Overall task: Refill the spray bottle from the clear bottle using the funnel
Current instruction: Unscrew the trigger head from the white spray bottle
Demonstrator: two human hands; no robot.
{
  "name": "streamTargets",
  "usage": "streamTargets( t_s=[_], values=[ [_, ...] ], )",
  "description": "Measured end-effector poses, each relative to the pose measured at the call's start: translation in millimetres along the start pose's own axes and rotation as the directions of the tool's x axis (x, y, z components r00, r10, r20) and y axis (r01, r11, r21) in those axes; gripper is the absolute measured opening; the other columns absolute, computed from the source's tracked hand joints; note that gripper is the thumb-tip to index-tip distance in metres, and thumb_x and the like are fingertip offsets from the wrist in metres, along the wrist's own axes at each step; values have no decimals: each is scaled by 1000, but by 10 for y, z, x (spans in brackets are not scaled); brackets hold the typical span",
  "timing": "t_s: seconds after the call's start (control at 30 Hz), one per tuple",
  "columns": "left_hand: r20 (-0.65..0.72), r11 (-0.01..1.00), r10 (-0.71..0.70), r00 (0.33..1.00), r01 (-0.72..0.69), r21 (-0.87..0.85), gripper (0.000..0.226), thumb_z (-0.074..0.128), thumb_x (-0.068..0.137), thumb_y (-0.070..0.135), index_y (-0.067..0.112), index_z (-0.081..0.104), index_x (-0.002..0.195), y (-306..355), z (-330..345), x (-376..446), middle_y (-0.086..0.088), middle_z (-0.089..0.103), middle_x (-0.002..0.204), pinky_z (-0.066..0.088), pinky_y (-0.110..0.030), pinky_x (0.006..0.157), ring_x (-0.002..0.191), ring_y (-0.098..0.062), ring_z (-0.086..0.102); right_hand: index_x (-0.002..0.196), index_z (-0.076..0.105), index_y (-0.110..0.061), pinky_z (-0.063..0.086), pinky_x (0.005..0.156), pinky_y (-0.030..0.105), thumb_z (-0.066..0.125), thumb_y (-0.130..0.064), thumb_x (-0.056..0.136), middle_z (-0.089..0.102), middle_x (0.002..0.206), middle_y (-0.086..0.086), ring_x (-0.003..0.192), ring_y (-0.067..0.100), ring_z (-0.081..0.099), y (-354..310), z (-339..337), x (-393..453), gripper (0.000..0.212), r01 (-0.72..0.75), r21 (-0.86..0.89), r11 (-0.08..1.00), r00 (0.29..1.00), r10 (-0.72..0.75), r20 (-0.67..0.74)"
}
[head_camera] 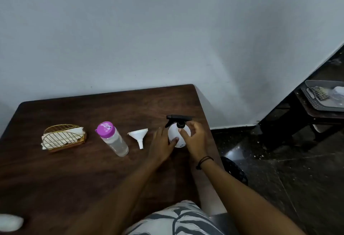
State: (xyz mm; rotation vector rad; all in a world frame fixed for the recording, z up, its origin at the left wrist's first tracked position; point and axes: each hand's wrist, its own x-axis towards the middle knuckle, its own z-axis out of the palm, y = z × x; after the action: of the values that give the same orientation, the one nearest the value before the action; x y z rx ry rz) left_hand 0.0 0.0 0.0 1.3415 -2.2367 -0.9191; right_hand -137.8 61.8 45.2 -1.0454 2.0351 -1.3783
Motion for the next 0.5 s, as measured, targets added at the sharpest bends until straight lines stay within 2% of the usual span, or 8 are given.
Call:
streamTargets(
  t_s=[0.1, 0.17, 0.3, 0.5],
  values=[
    [49, 999, 13, 999, -10, -47, 64, 48, 92, 56, 28, 34, 148, 106, -1, 67, 1, 43, 150, 29, -34, 110, 138, -18, 35, 109, 64, -23, 57, 81, 30, 82, -34, 77, 67, 108, -5, 102, 11, 63, -57, 20, 51, 38, -56, 97, 994, 997, 51, 53],
    [42, 998, 58, 997, -57, -33, 54, 54, 93, 44, 27, 40, 143, 197, 1, 107, 1, 50, 144, 33, -33, 109, 133, -18, 43, 103, 65, -27, 55, 79, 25, 84, -29, 76, 69, 106, -5, 100, 9, 64, -103, 42, 74, 33, -62, 170, 983, 996, 49, 80],
    [-27, 993, 108, 994, -109, -42, 40, 67, 87, 26, 22, 56, 125, 253, 69, 188, 2, 63, 125, 51, -40, 95, 116, -15, 58, 99, 62, -37, 56, 83, 29, 85, -25, 75, 68, 110, -2, 101, 11, 65, -124, 94, 113, 36, -67, 202, 977, 995, 50, 89],
    [-178, 969, 172, 969, -199, -149, 29, 61, 87, 11, 17, 63, 116, 319, 93, 175, -1, 68, 111, 53, -32, 87, 102, -11, 63, 100, 63, -32, 57, 83, 33, 85, -27, 74, 68, 107, -1, 99, 11, 66, -80, 106, 163, 34, -49, 181, 982, 996, 35, 77]
  ],
)
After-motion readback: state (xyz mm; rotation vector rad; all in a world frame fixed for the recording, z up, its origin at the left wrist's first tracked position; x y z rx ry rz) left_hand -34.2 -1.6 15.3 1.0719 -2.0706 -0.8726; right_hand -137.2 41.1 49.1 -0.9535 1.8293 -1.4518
